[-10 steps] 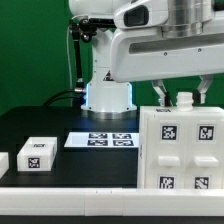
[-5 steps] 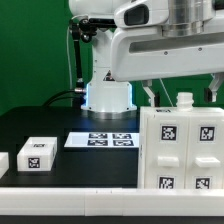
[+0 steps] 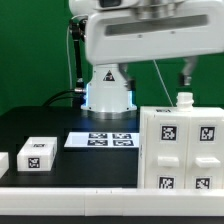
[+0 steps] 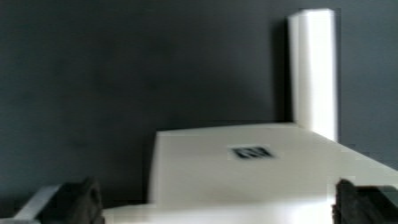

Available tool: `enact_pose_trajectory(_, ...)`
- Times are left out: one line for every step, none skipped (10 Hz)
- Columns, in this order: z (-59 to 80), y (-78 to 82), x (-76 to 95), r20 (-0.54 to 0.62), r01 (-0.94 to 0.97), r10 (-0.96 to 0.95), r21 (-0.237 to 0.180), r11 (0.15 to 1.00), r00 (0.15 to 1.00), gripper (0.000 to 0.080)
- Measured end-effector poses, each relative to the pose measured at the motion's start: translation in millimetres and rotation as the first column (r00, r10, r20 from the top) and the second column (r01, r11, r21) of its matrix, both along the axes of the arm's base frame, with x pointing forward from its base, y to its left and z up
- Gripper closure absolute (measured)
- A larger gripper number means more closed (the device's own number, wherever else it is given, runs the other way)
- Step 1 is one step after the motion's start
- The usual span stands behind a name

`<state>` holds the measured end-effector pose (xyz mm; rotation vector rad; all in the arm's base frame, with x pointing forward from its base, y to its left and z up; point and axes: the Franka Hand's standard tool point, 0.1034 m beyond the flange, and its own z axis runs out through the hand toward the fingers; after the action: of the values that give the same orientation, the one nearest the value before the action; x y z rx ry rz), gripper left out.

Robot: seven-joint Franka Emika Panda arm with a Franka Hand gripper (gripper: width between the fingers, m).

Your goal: Assemble cabinet

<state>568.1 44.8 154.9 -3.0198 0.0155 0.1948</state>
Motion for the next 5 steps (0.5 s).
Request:
enact_pose_trajectory(0.5, -10.5, -3.9, 0.001, 0.008, -0.008, -0.003, 1.000, 1.000, 0.0150)
enact_pose_trajectory(0.1, -7.0, -2.9, 0.001, 0.009, -0.009, -0.003, 1.000, 1.000, 0.0150)
enact_pose_trajectory(-0.6, -6.3, -3.5, -0.001, 0.006, -0.006, -0.003, 1.000, 1.000, 0.0150)
enact_pose_trajectory(-0.8, -7.0, -3.5, -0.001, 0.007, -0.007, -0.003, 1.000, 1.000, 0.0150)
enact_pose_trajectory(-1.2, -6.8, -3.4, -0.001, 0.008, -0.008, -0.003, 1.000, 1.000, 0.0150)
